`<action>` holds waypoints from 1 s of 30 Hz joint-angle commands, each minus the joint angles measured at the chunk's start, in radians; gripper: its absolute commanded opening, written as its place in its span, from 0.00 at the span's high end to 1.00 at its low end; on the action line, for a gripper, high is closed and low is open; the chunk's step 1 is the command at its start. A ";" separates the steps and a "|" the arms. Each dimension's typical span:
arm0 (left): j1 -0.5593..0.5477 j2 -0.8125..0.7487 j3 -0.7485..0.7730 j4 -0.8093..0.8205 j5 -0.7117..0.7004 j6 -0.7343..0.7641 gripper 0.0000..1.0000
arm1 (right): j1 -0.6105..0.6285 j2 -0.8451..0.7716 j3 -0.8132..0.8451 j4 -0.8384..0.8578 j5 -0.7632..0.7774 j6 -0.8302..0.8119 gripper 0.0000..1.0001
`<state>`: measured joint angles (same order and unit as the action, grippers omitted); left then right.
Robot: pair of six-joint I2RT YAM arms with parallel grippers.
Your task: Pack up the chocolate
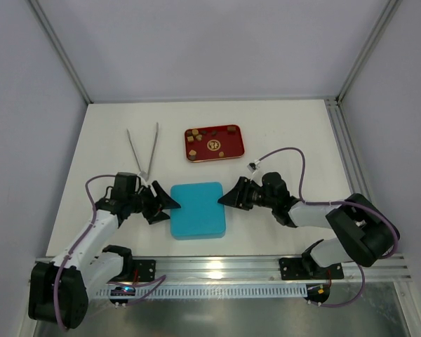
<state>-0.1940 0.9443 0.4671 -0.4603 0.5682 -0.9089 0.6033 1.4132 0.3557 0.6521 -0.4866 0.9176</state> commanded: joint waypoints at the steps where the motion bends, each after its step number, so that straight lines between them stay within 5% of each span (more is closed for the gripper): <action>1: 0.004 0.010 0.016 0.038 0.044 0.013 0.35 | 0.010 -0.028 0.032 0.012 0.019 -0.020 0.47; 30: -0.013 0.074 0.041 0.005 0.048 0.056 0.37 | 0.030 -0.046 0.034 -0.012 0.017 -0.017 0.50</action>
<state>-0.1997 1.0130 0.4728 -0.4637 0.5823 -0.8757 0.6216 1.3659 0.3557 0.6010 -0.4702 0.9146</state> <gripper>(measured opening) 0.636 0.508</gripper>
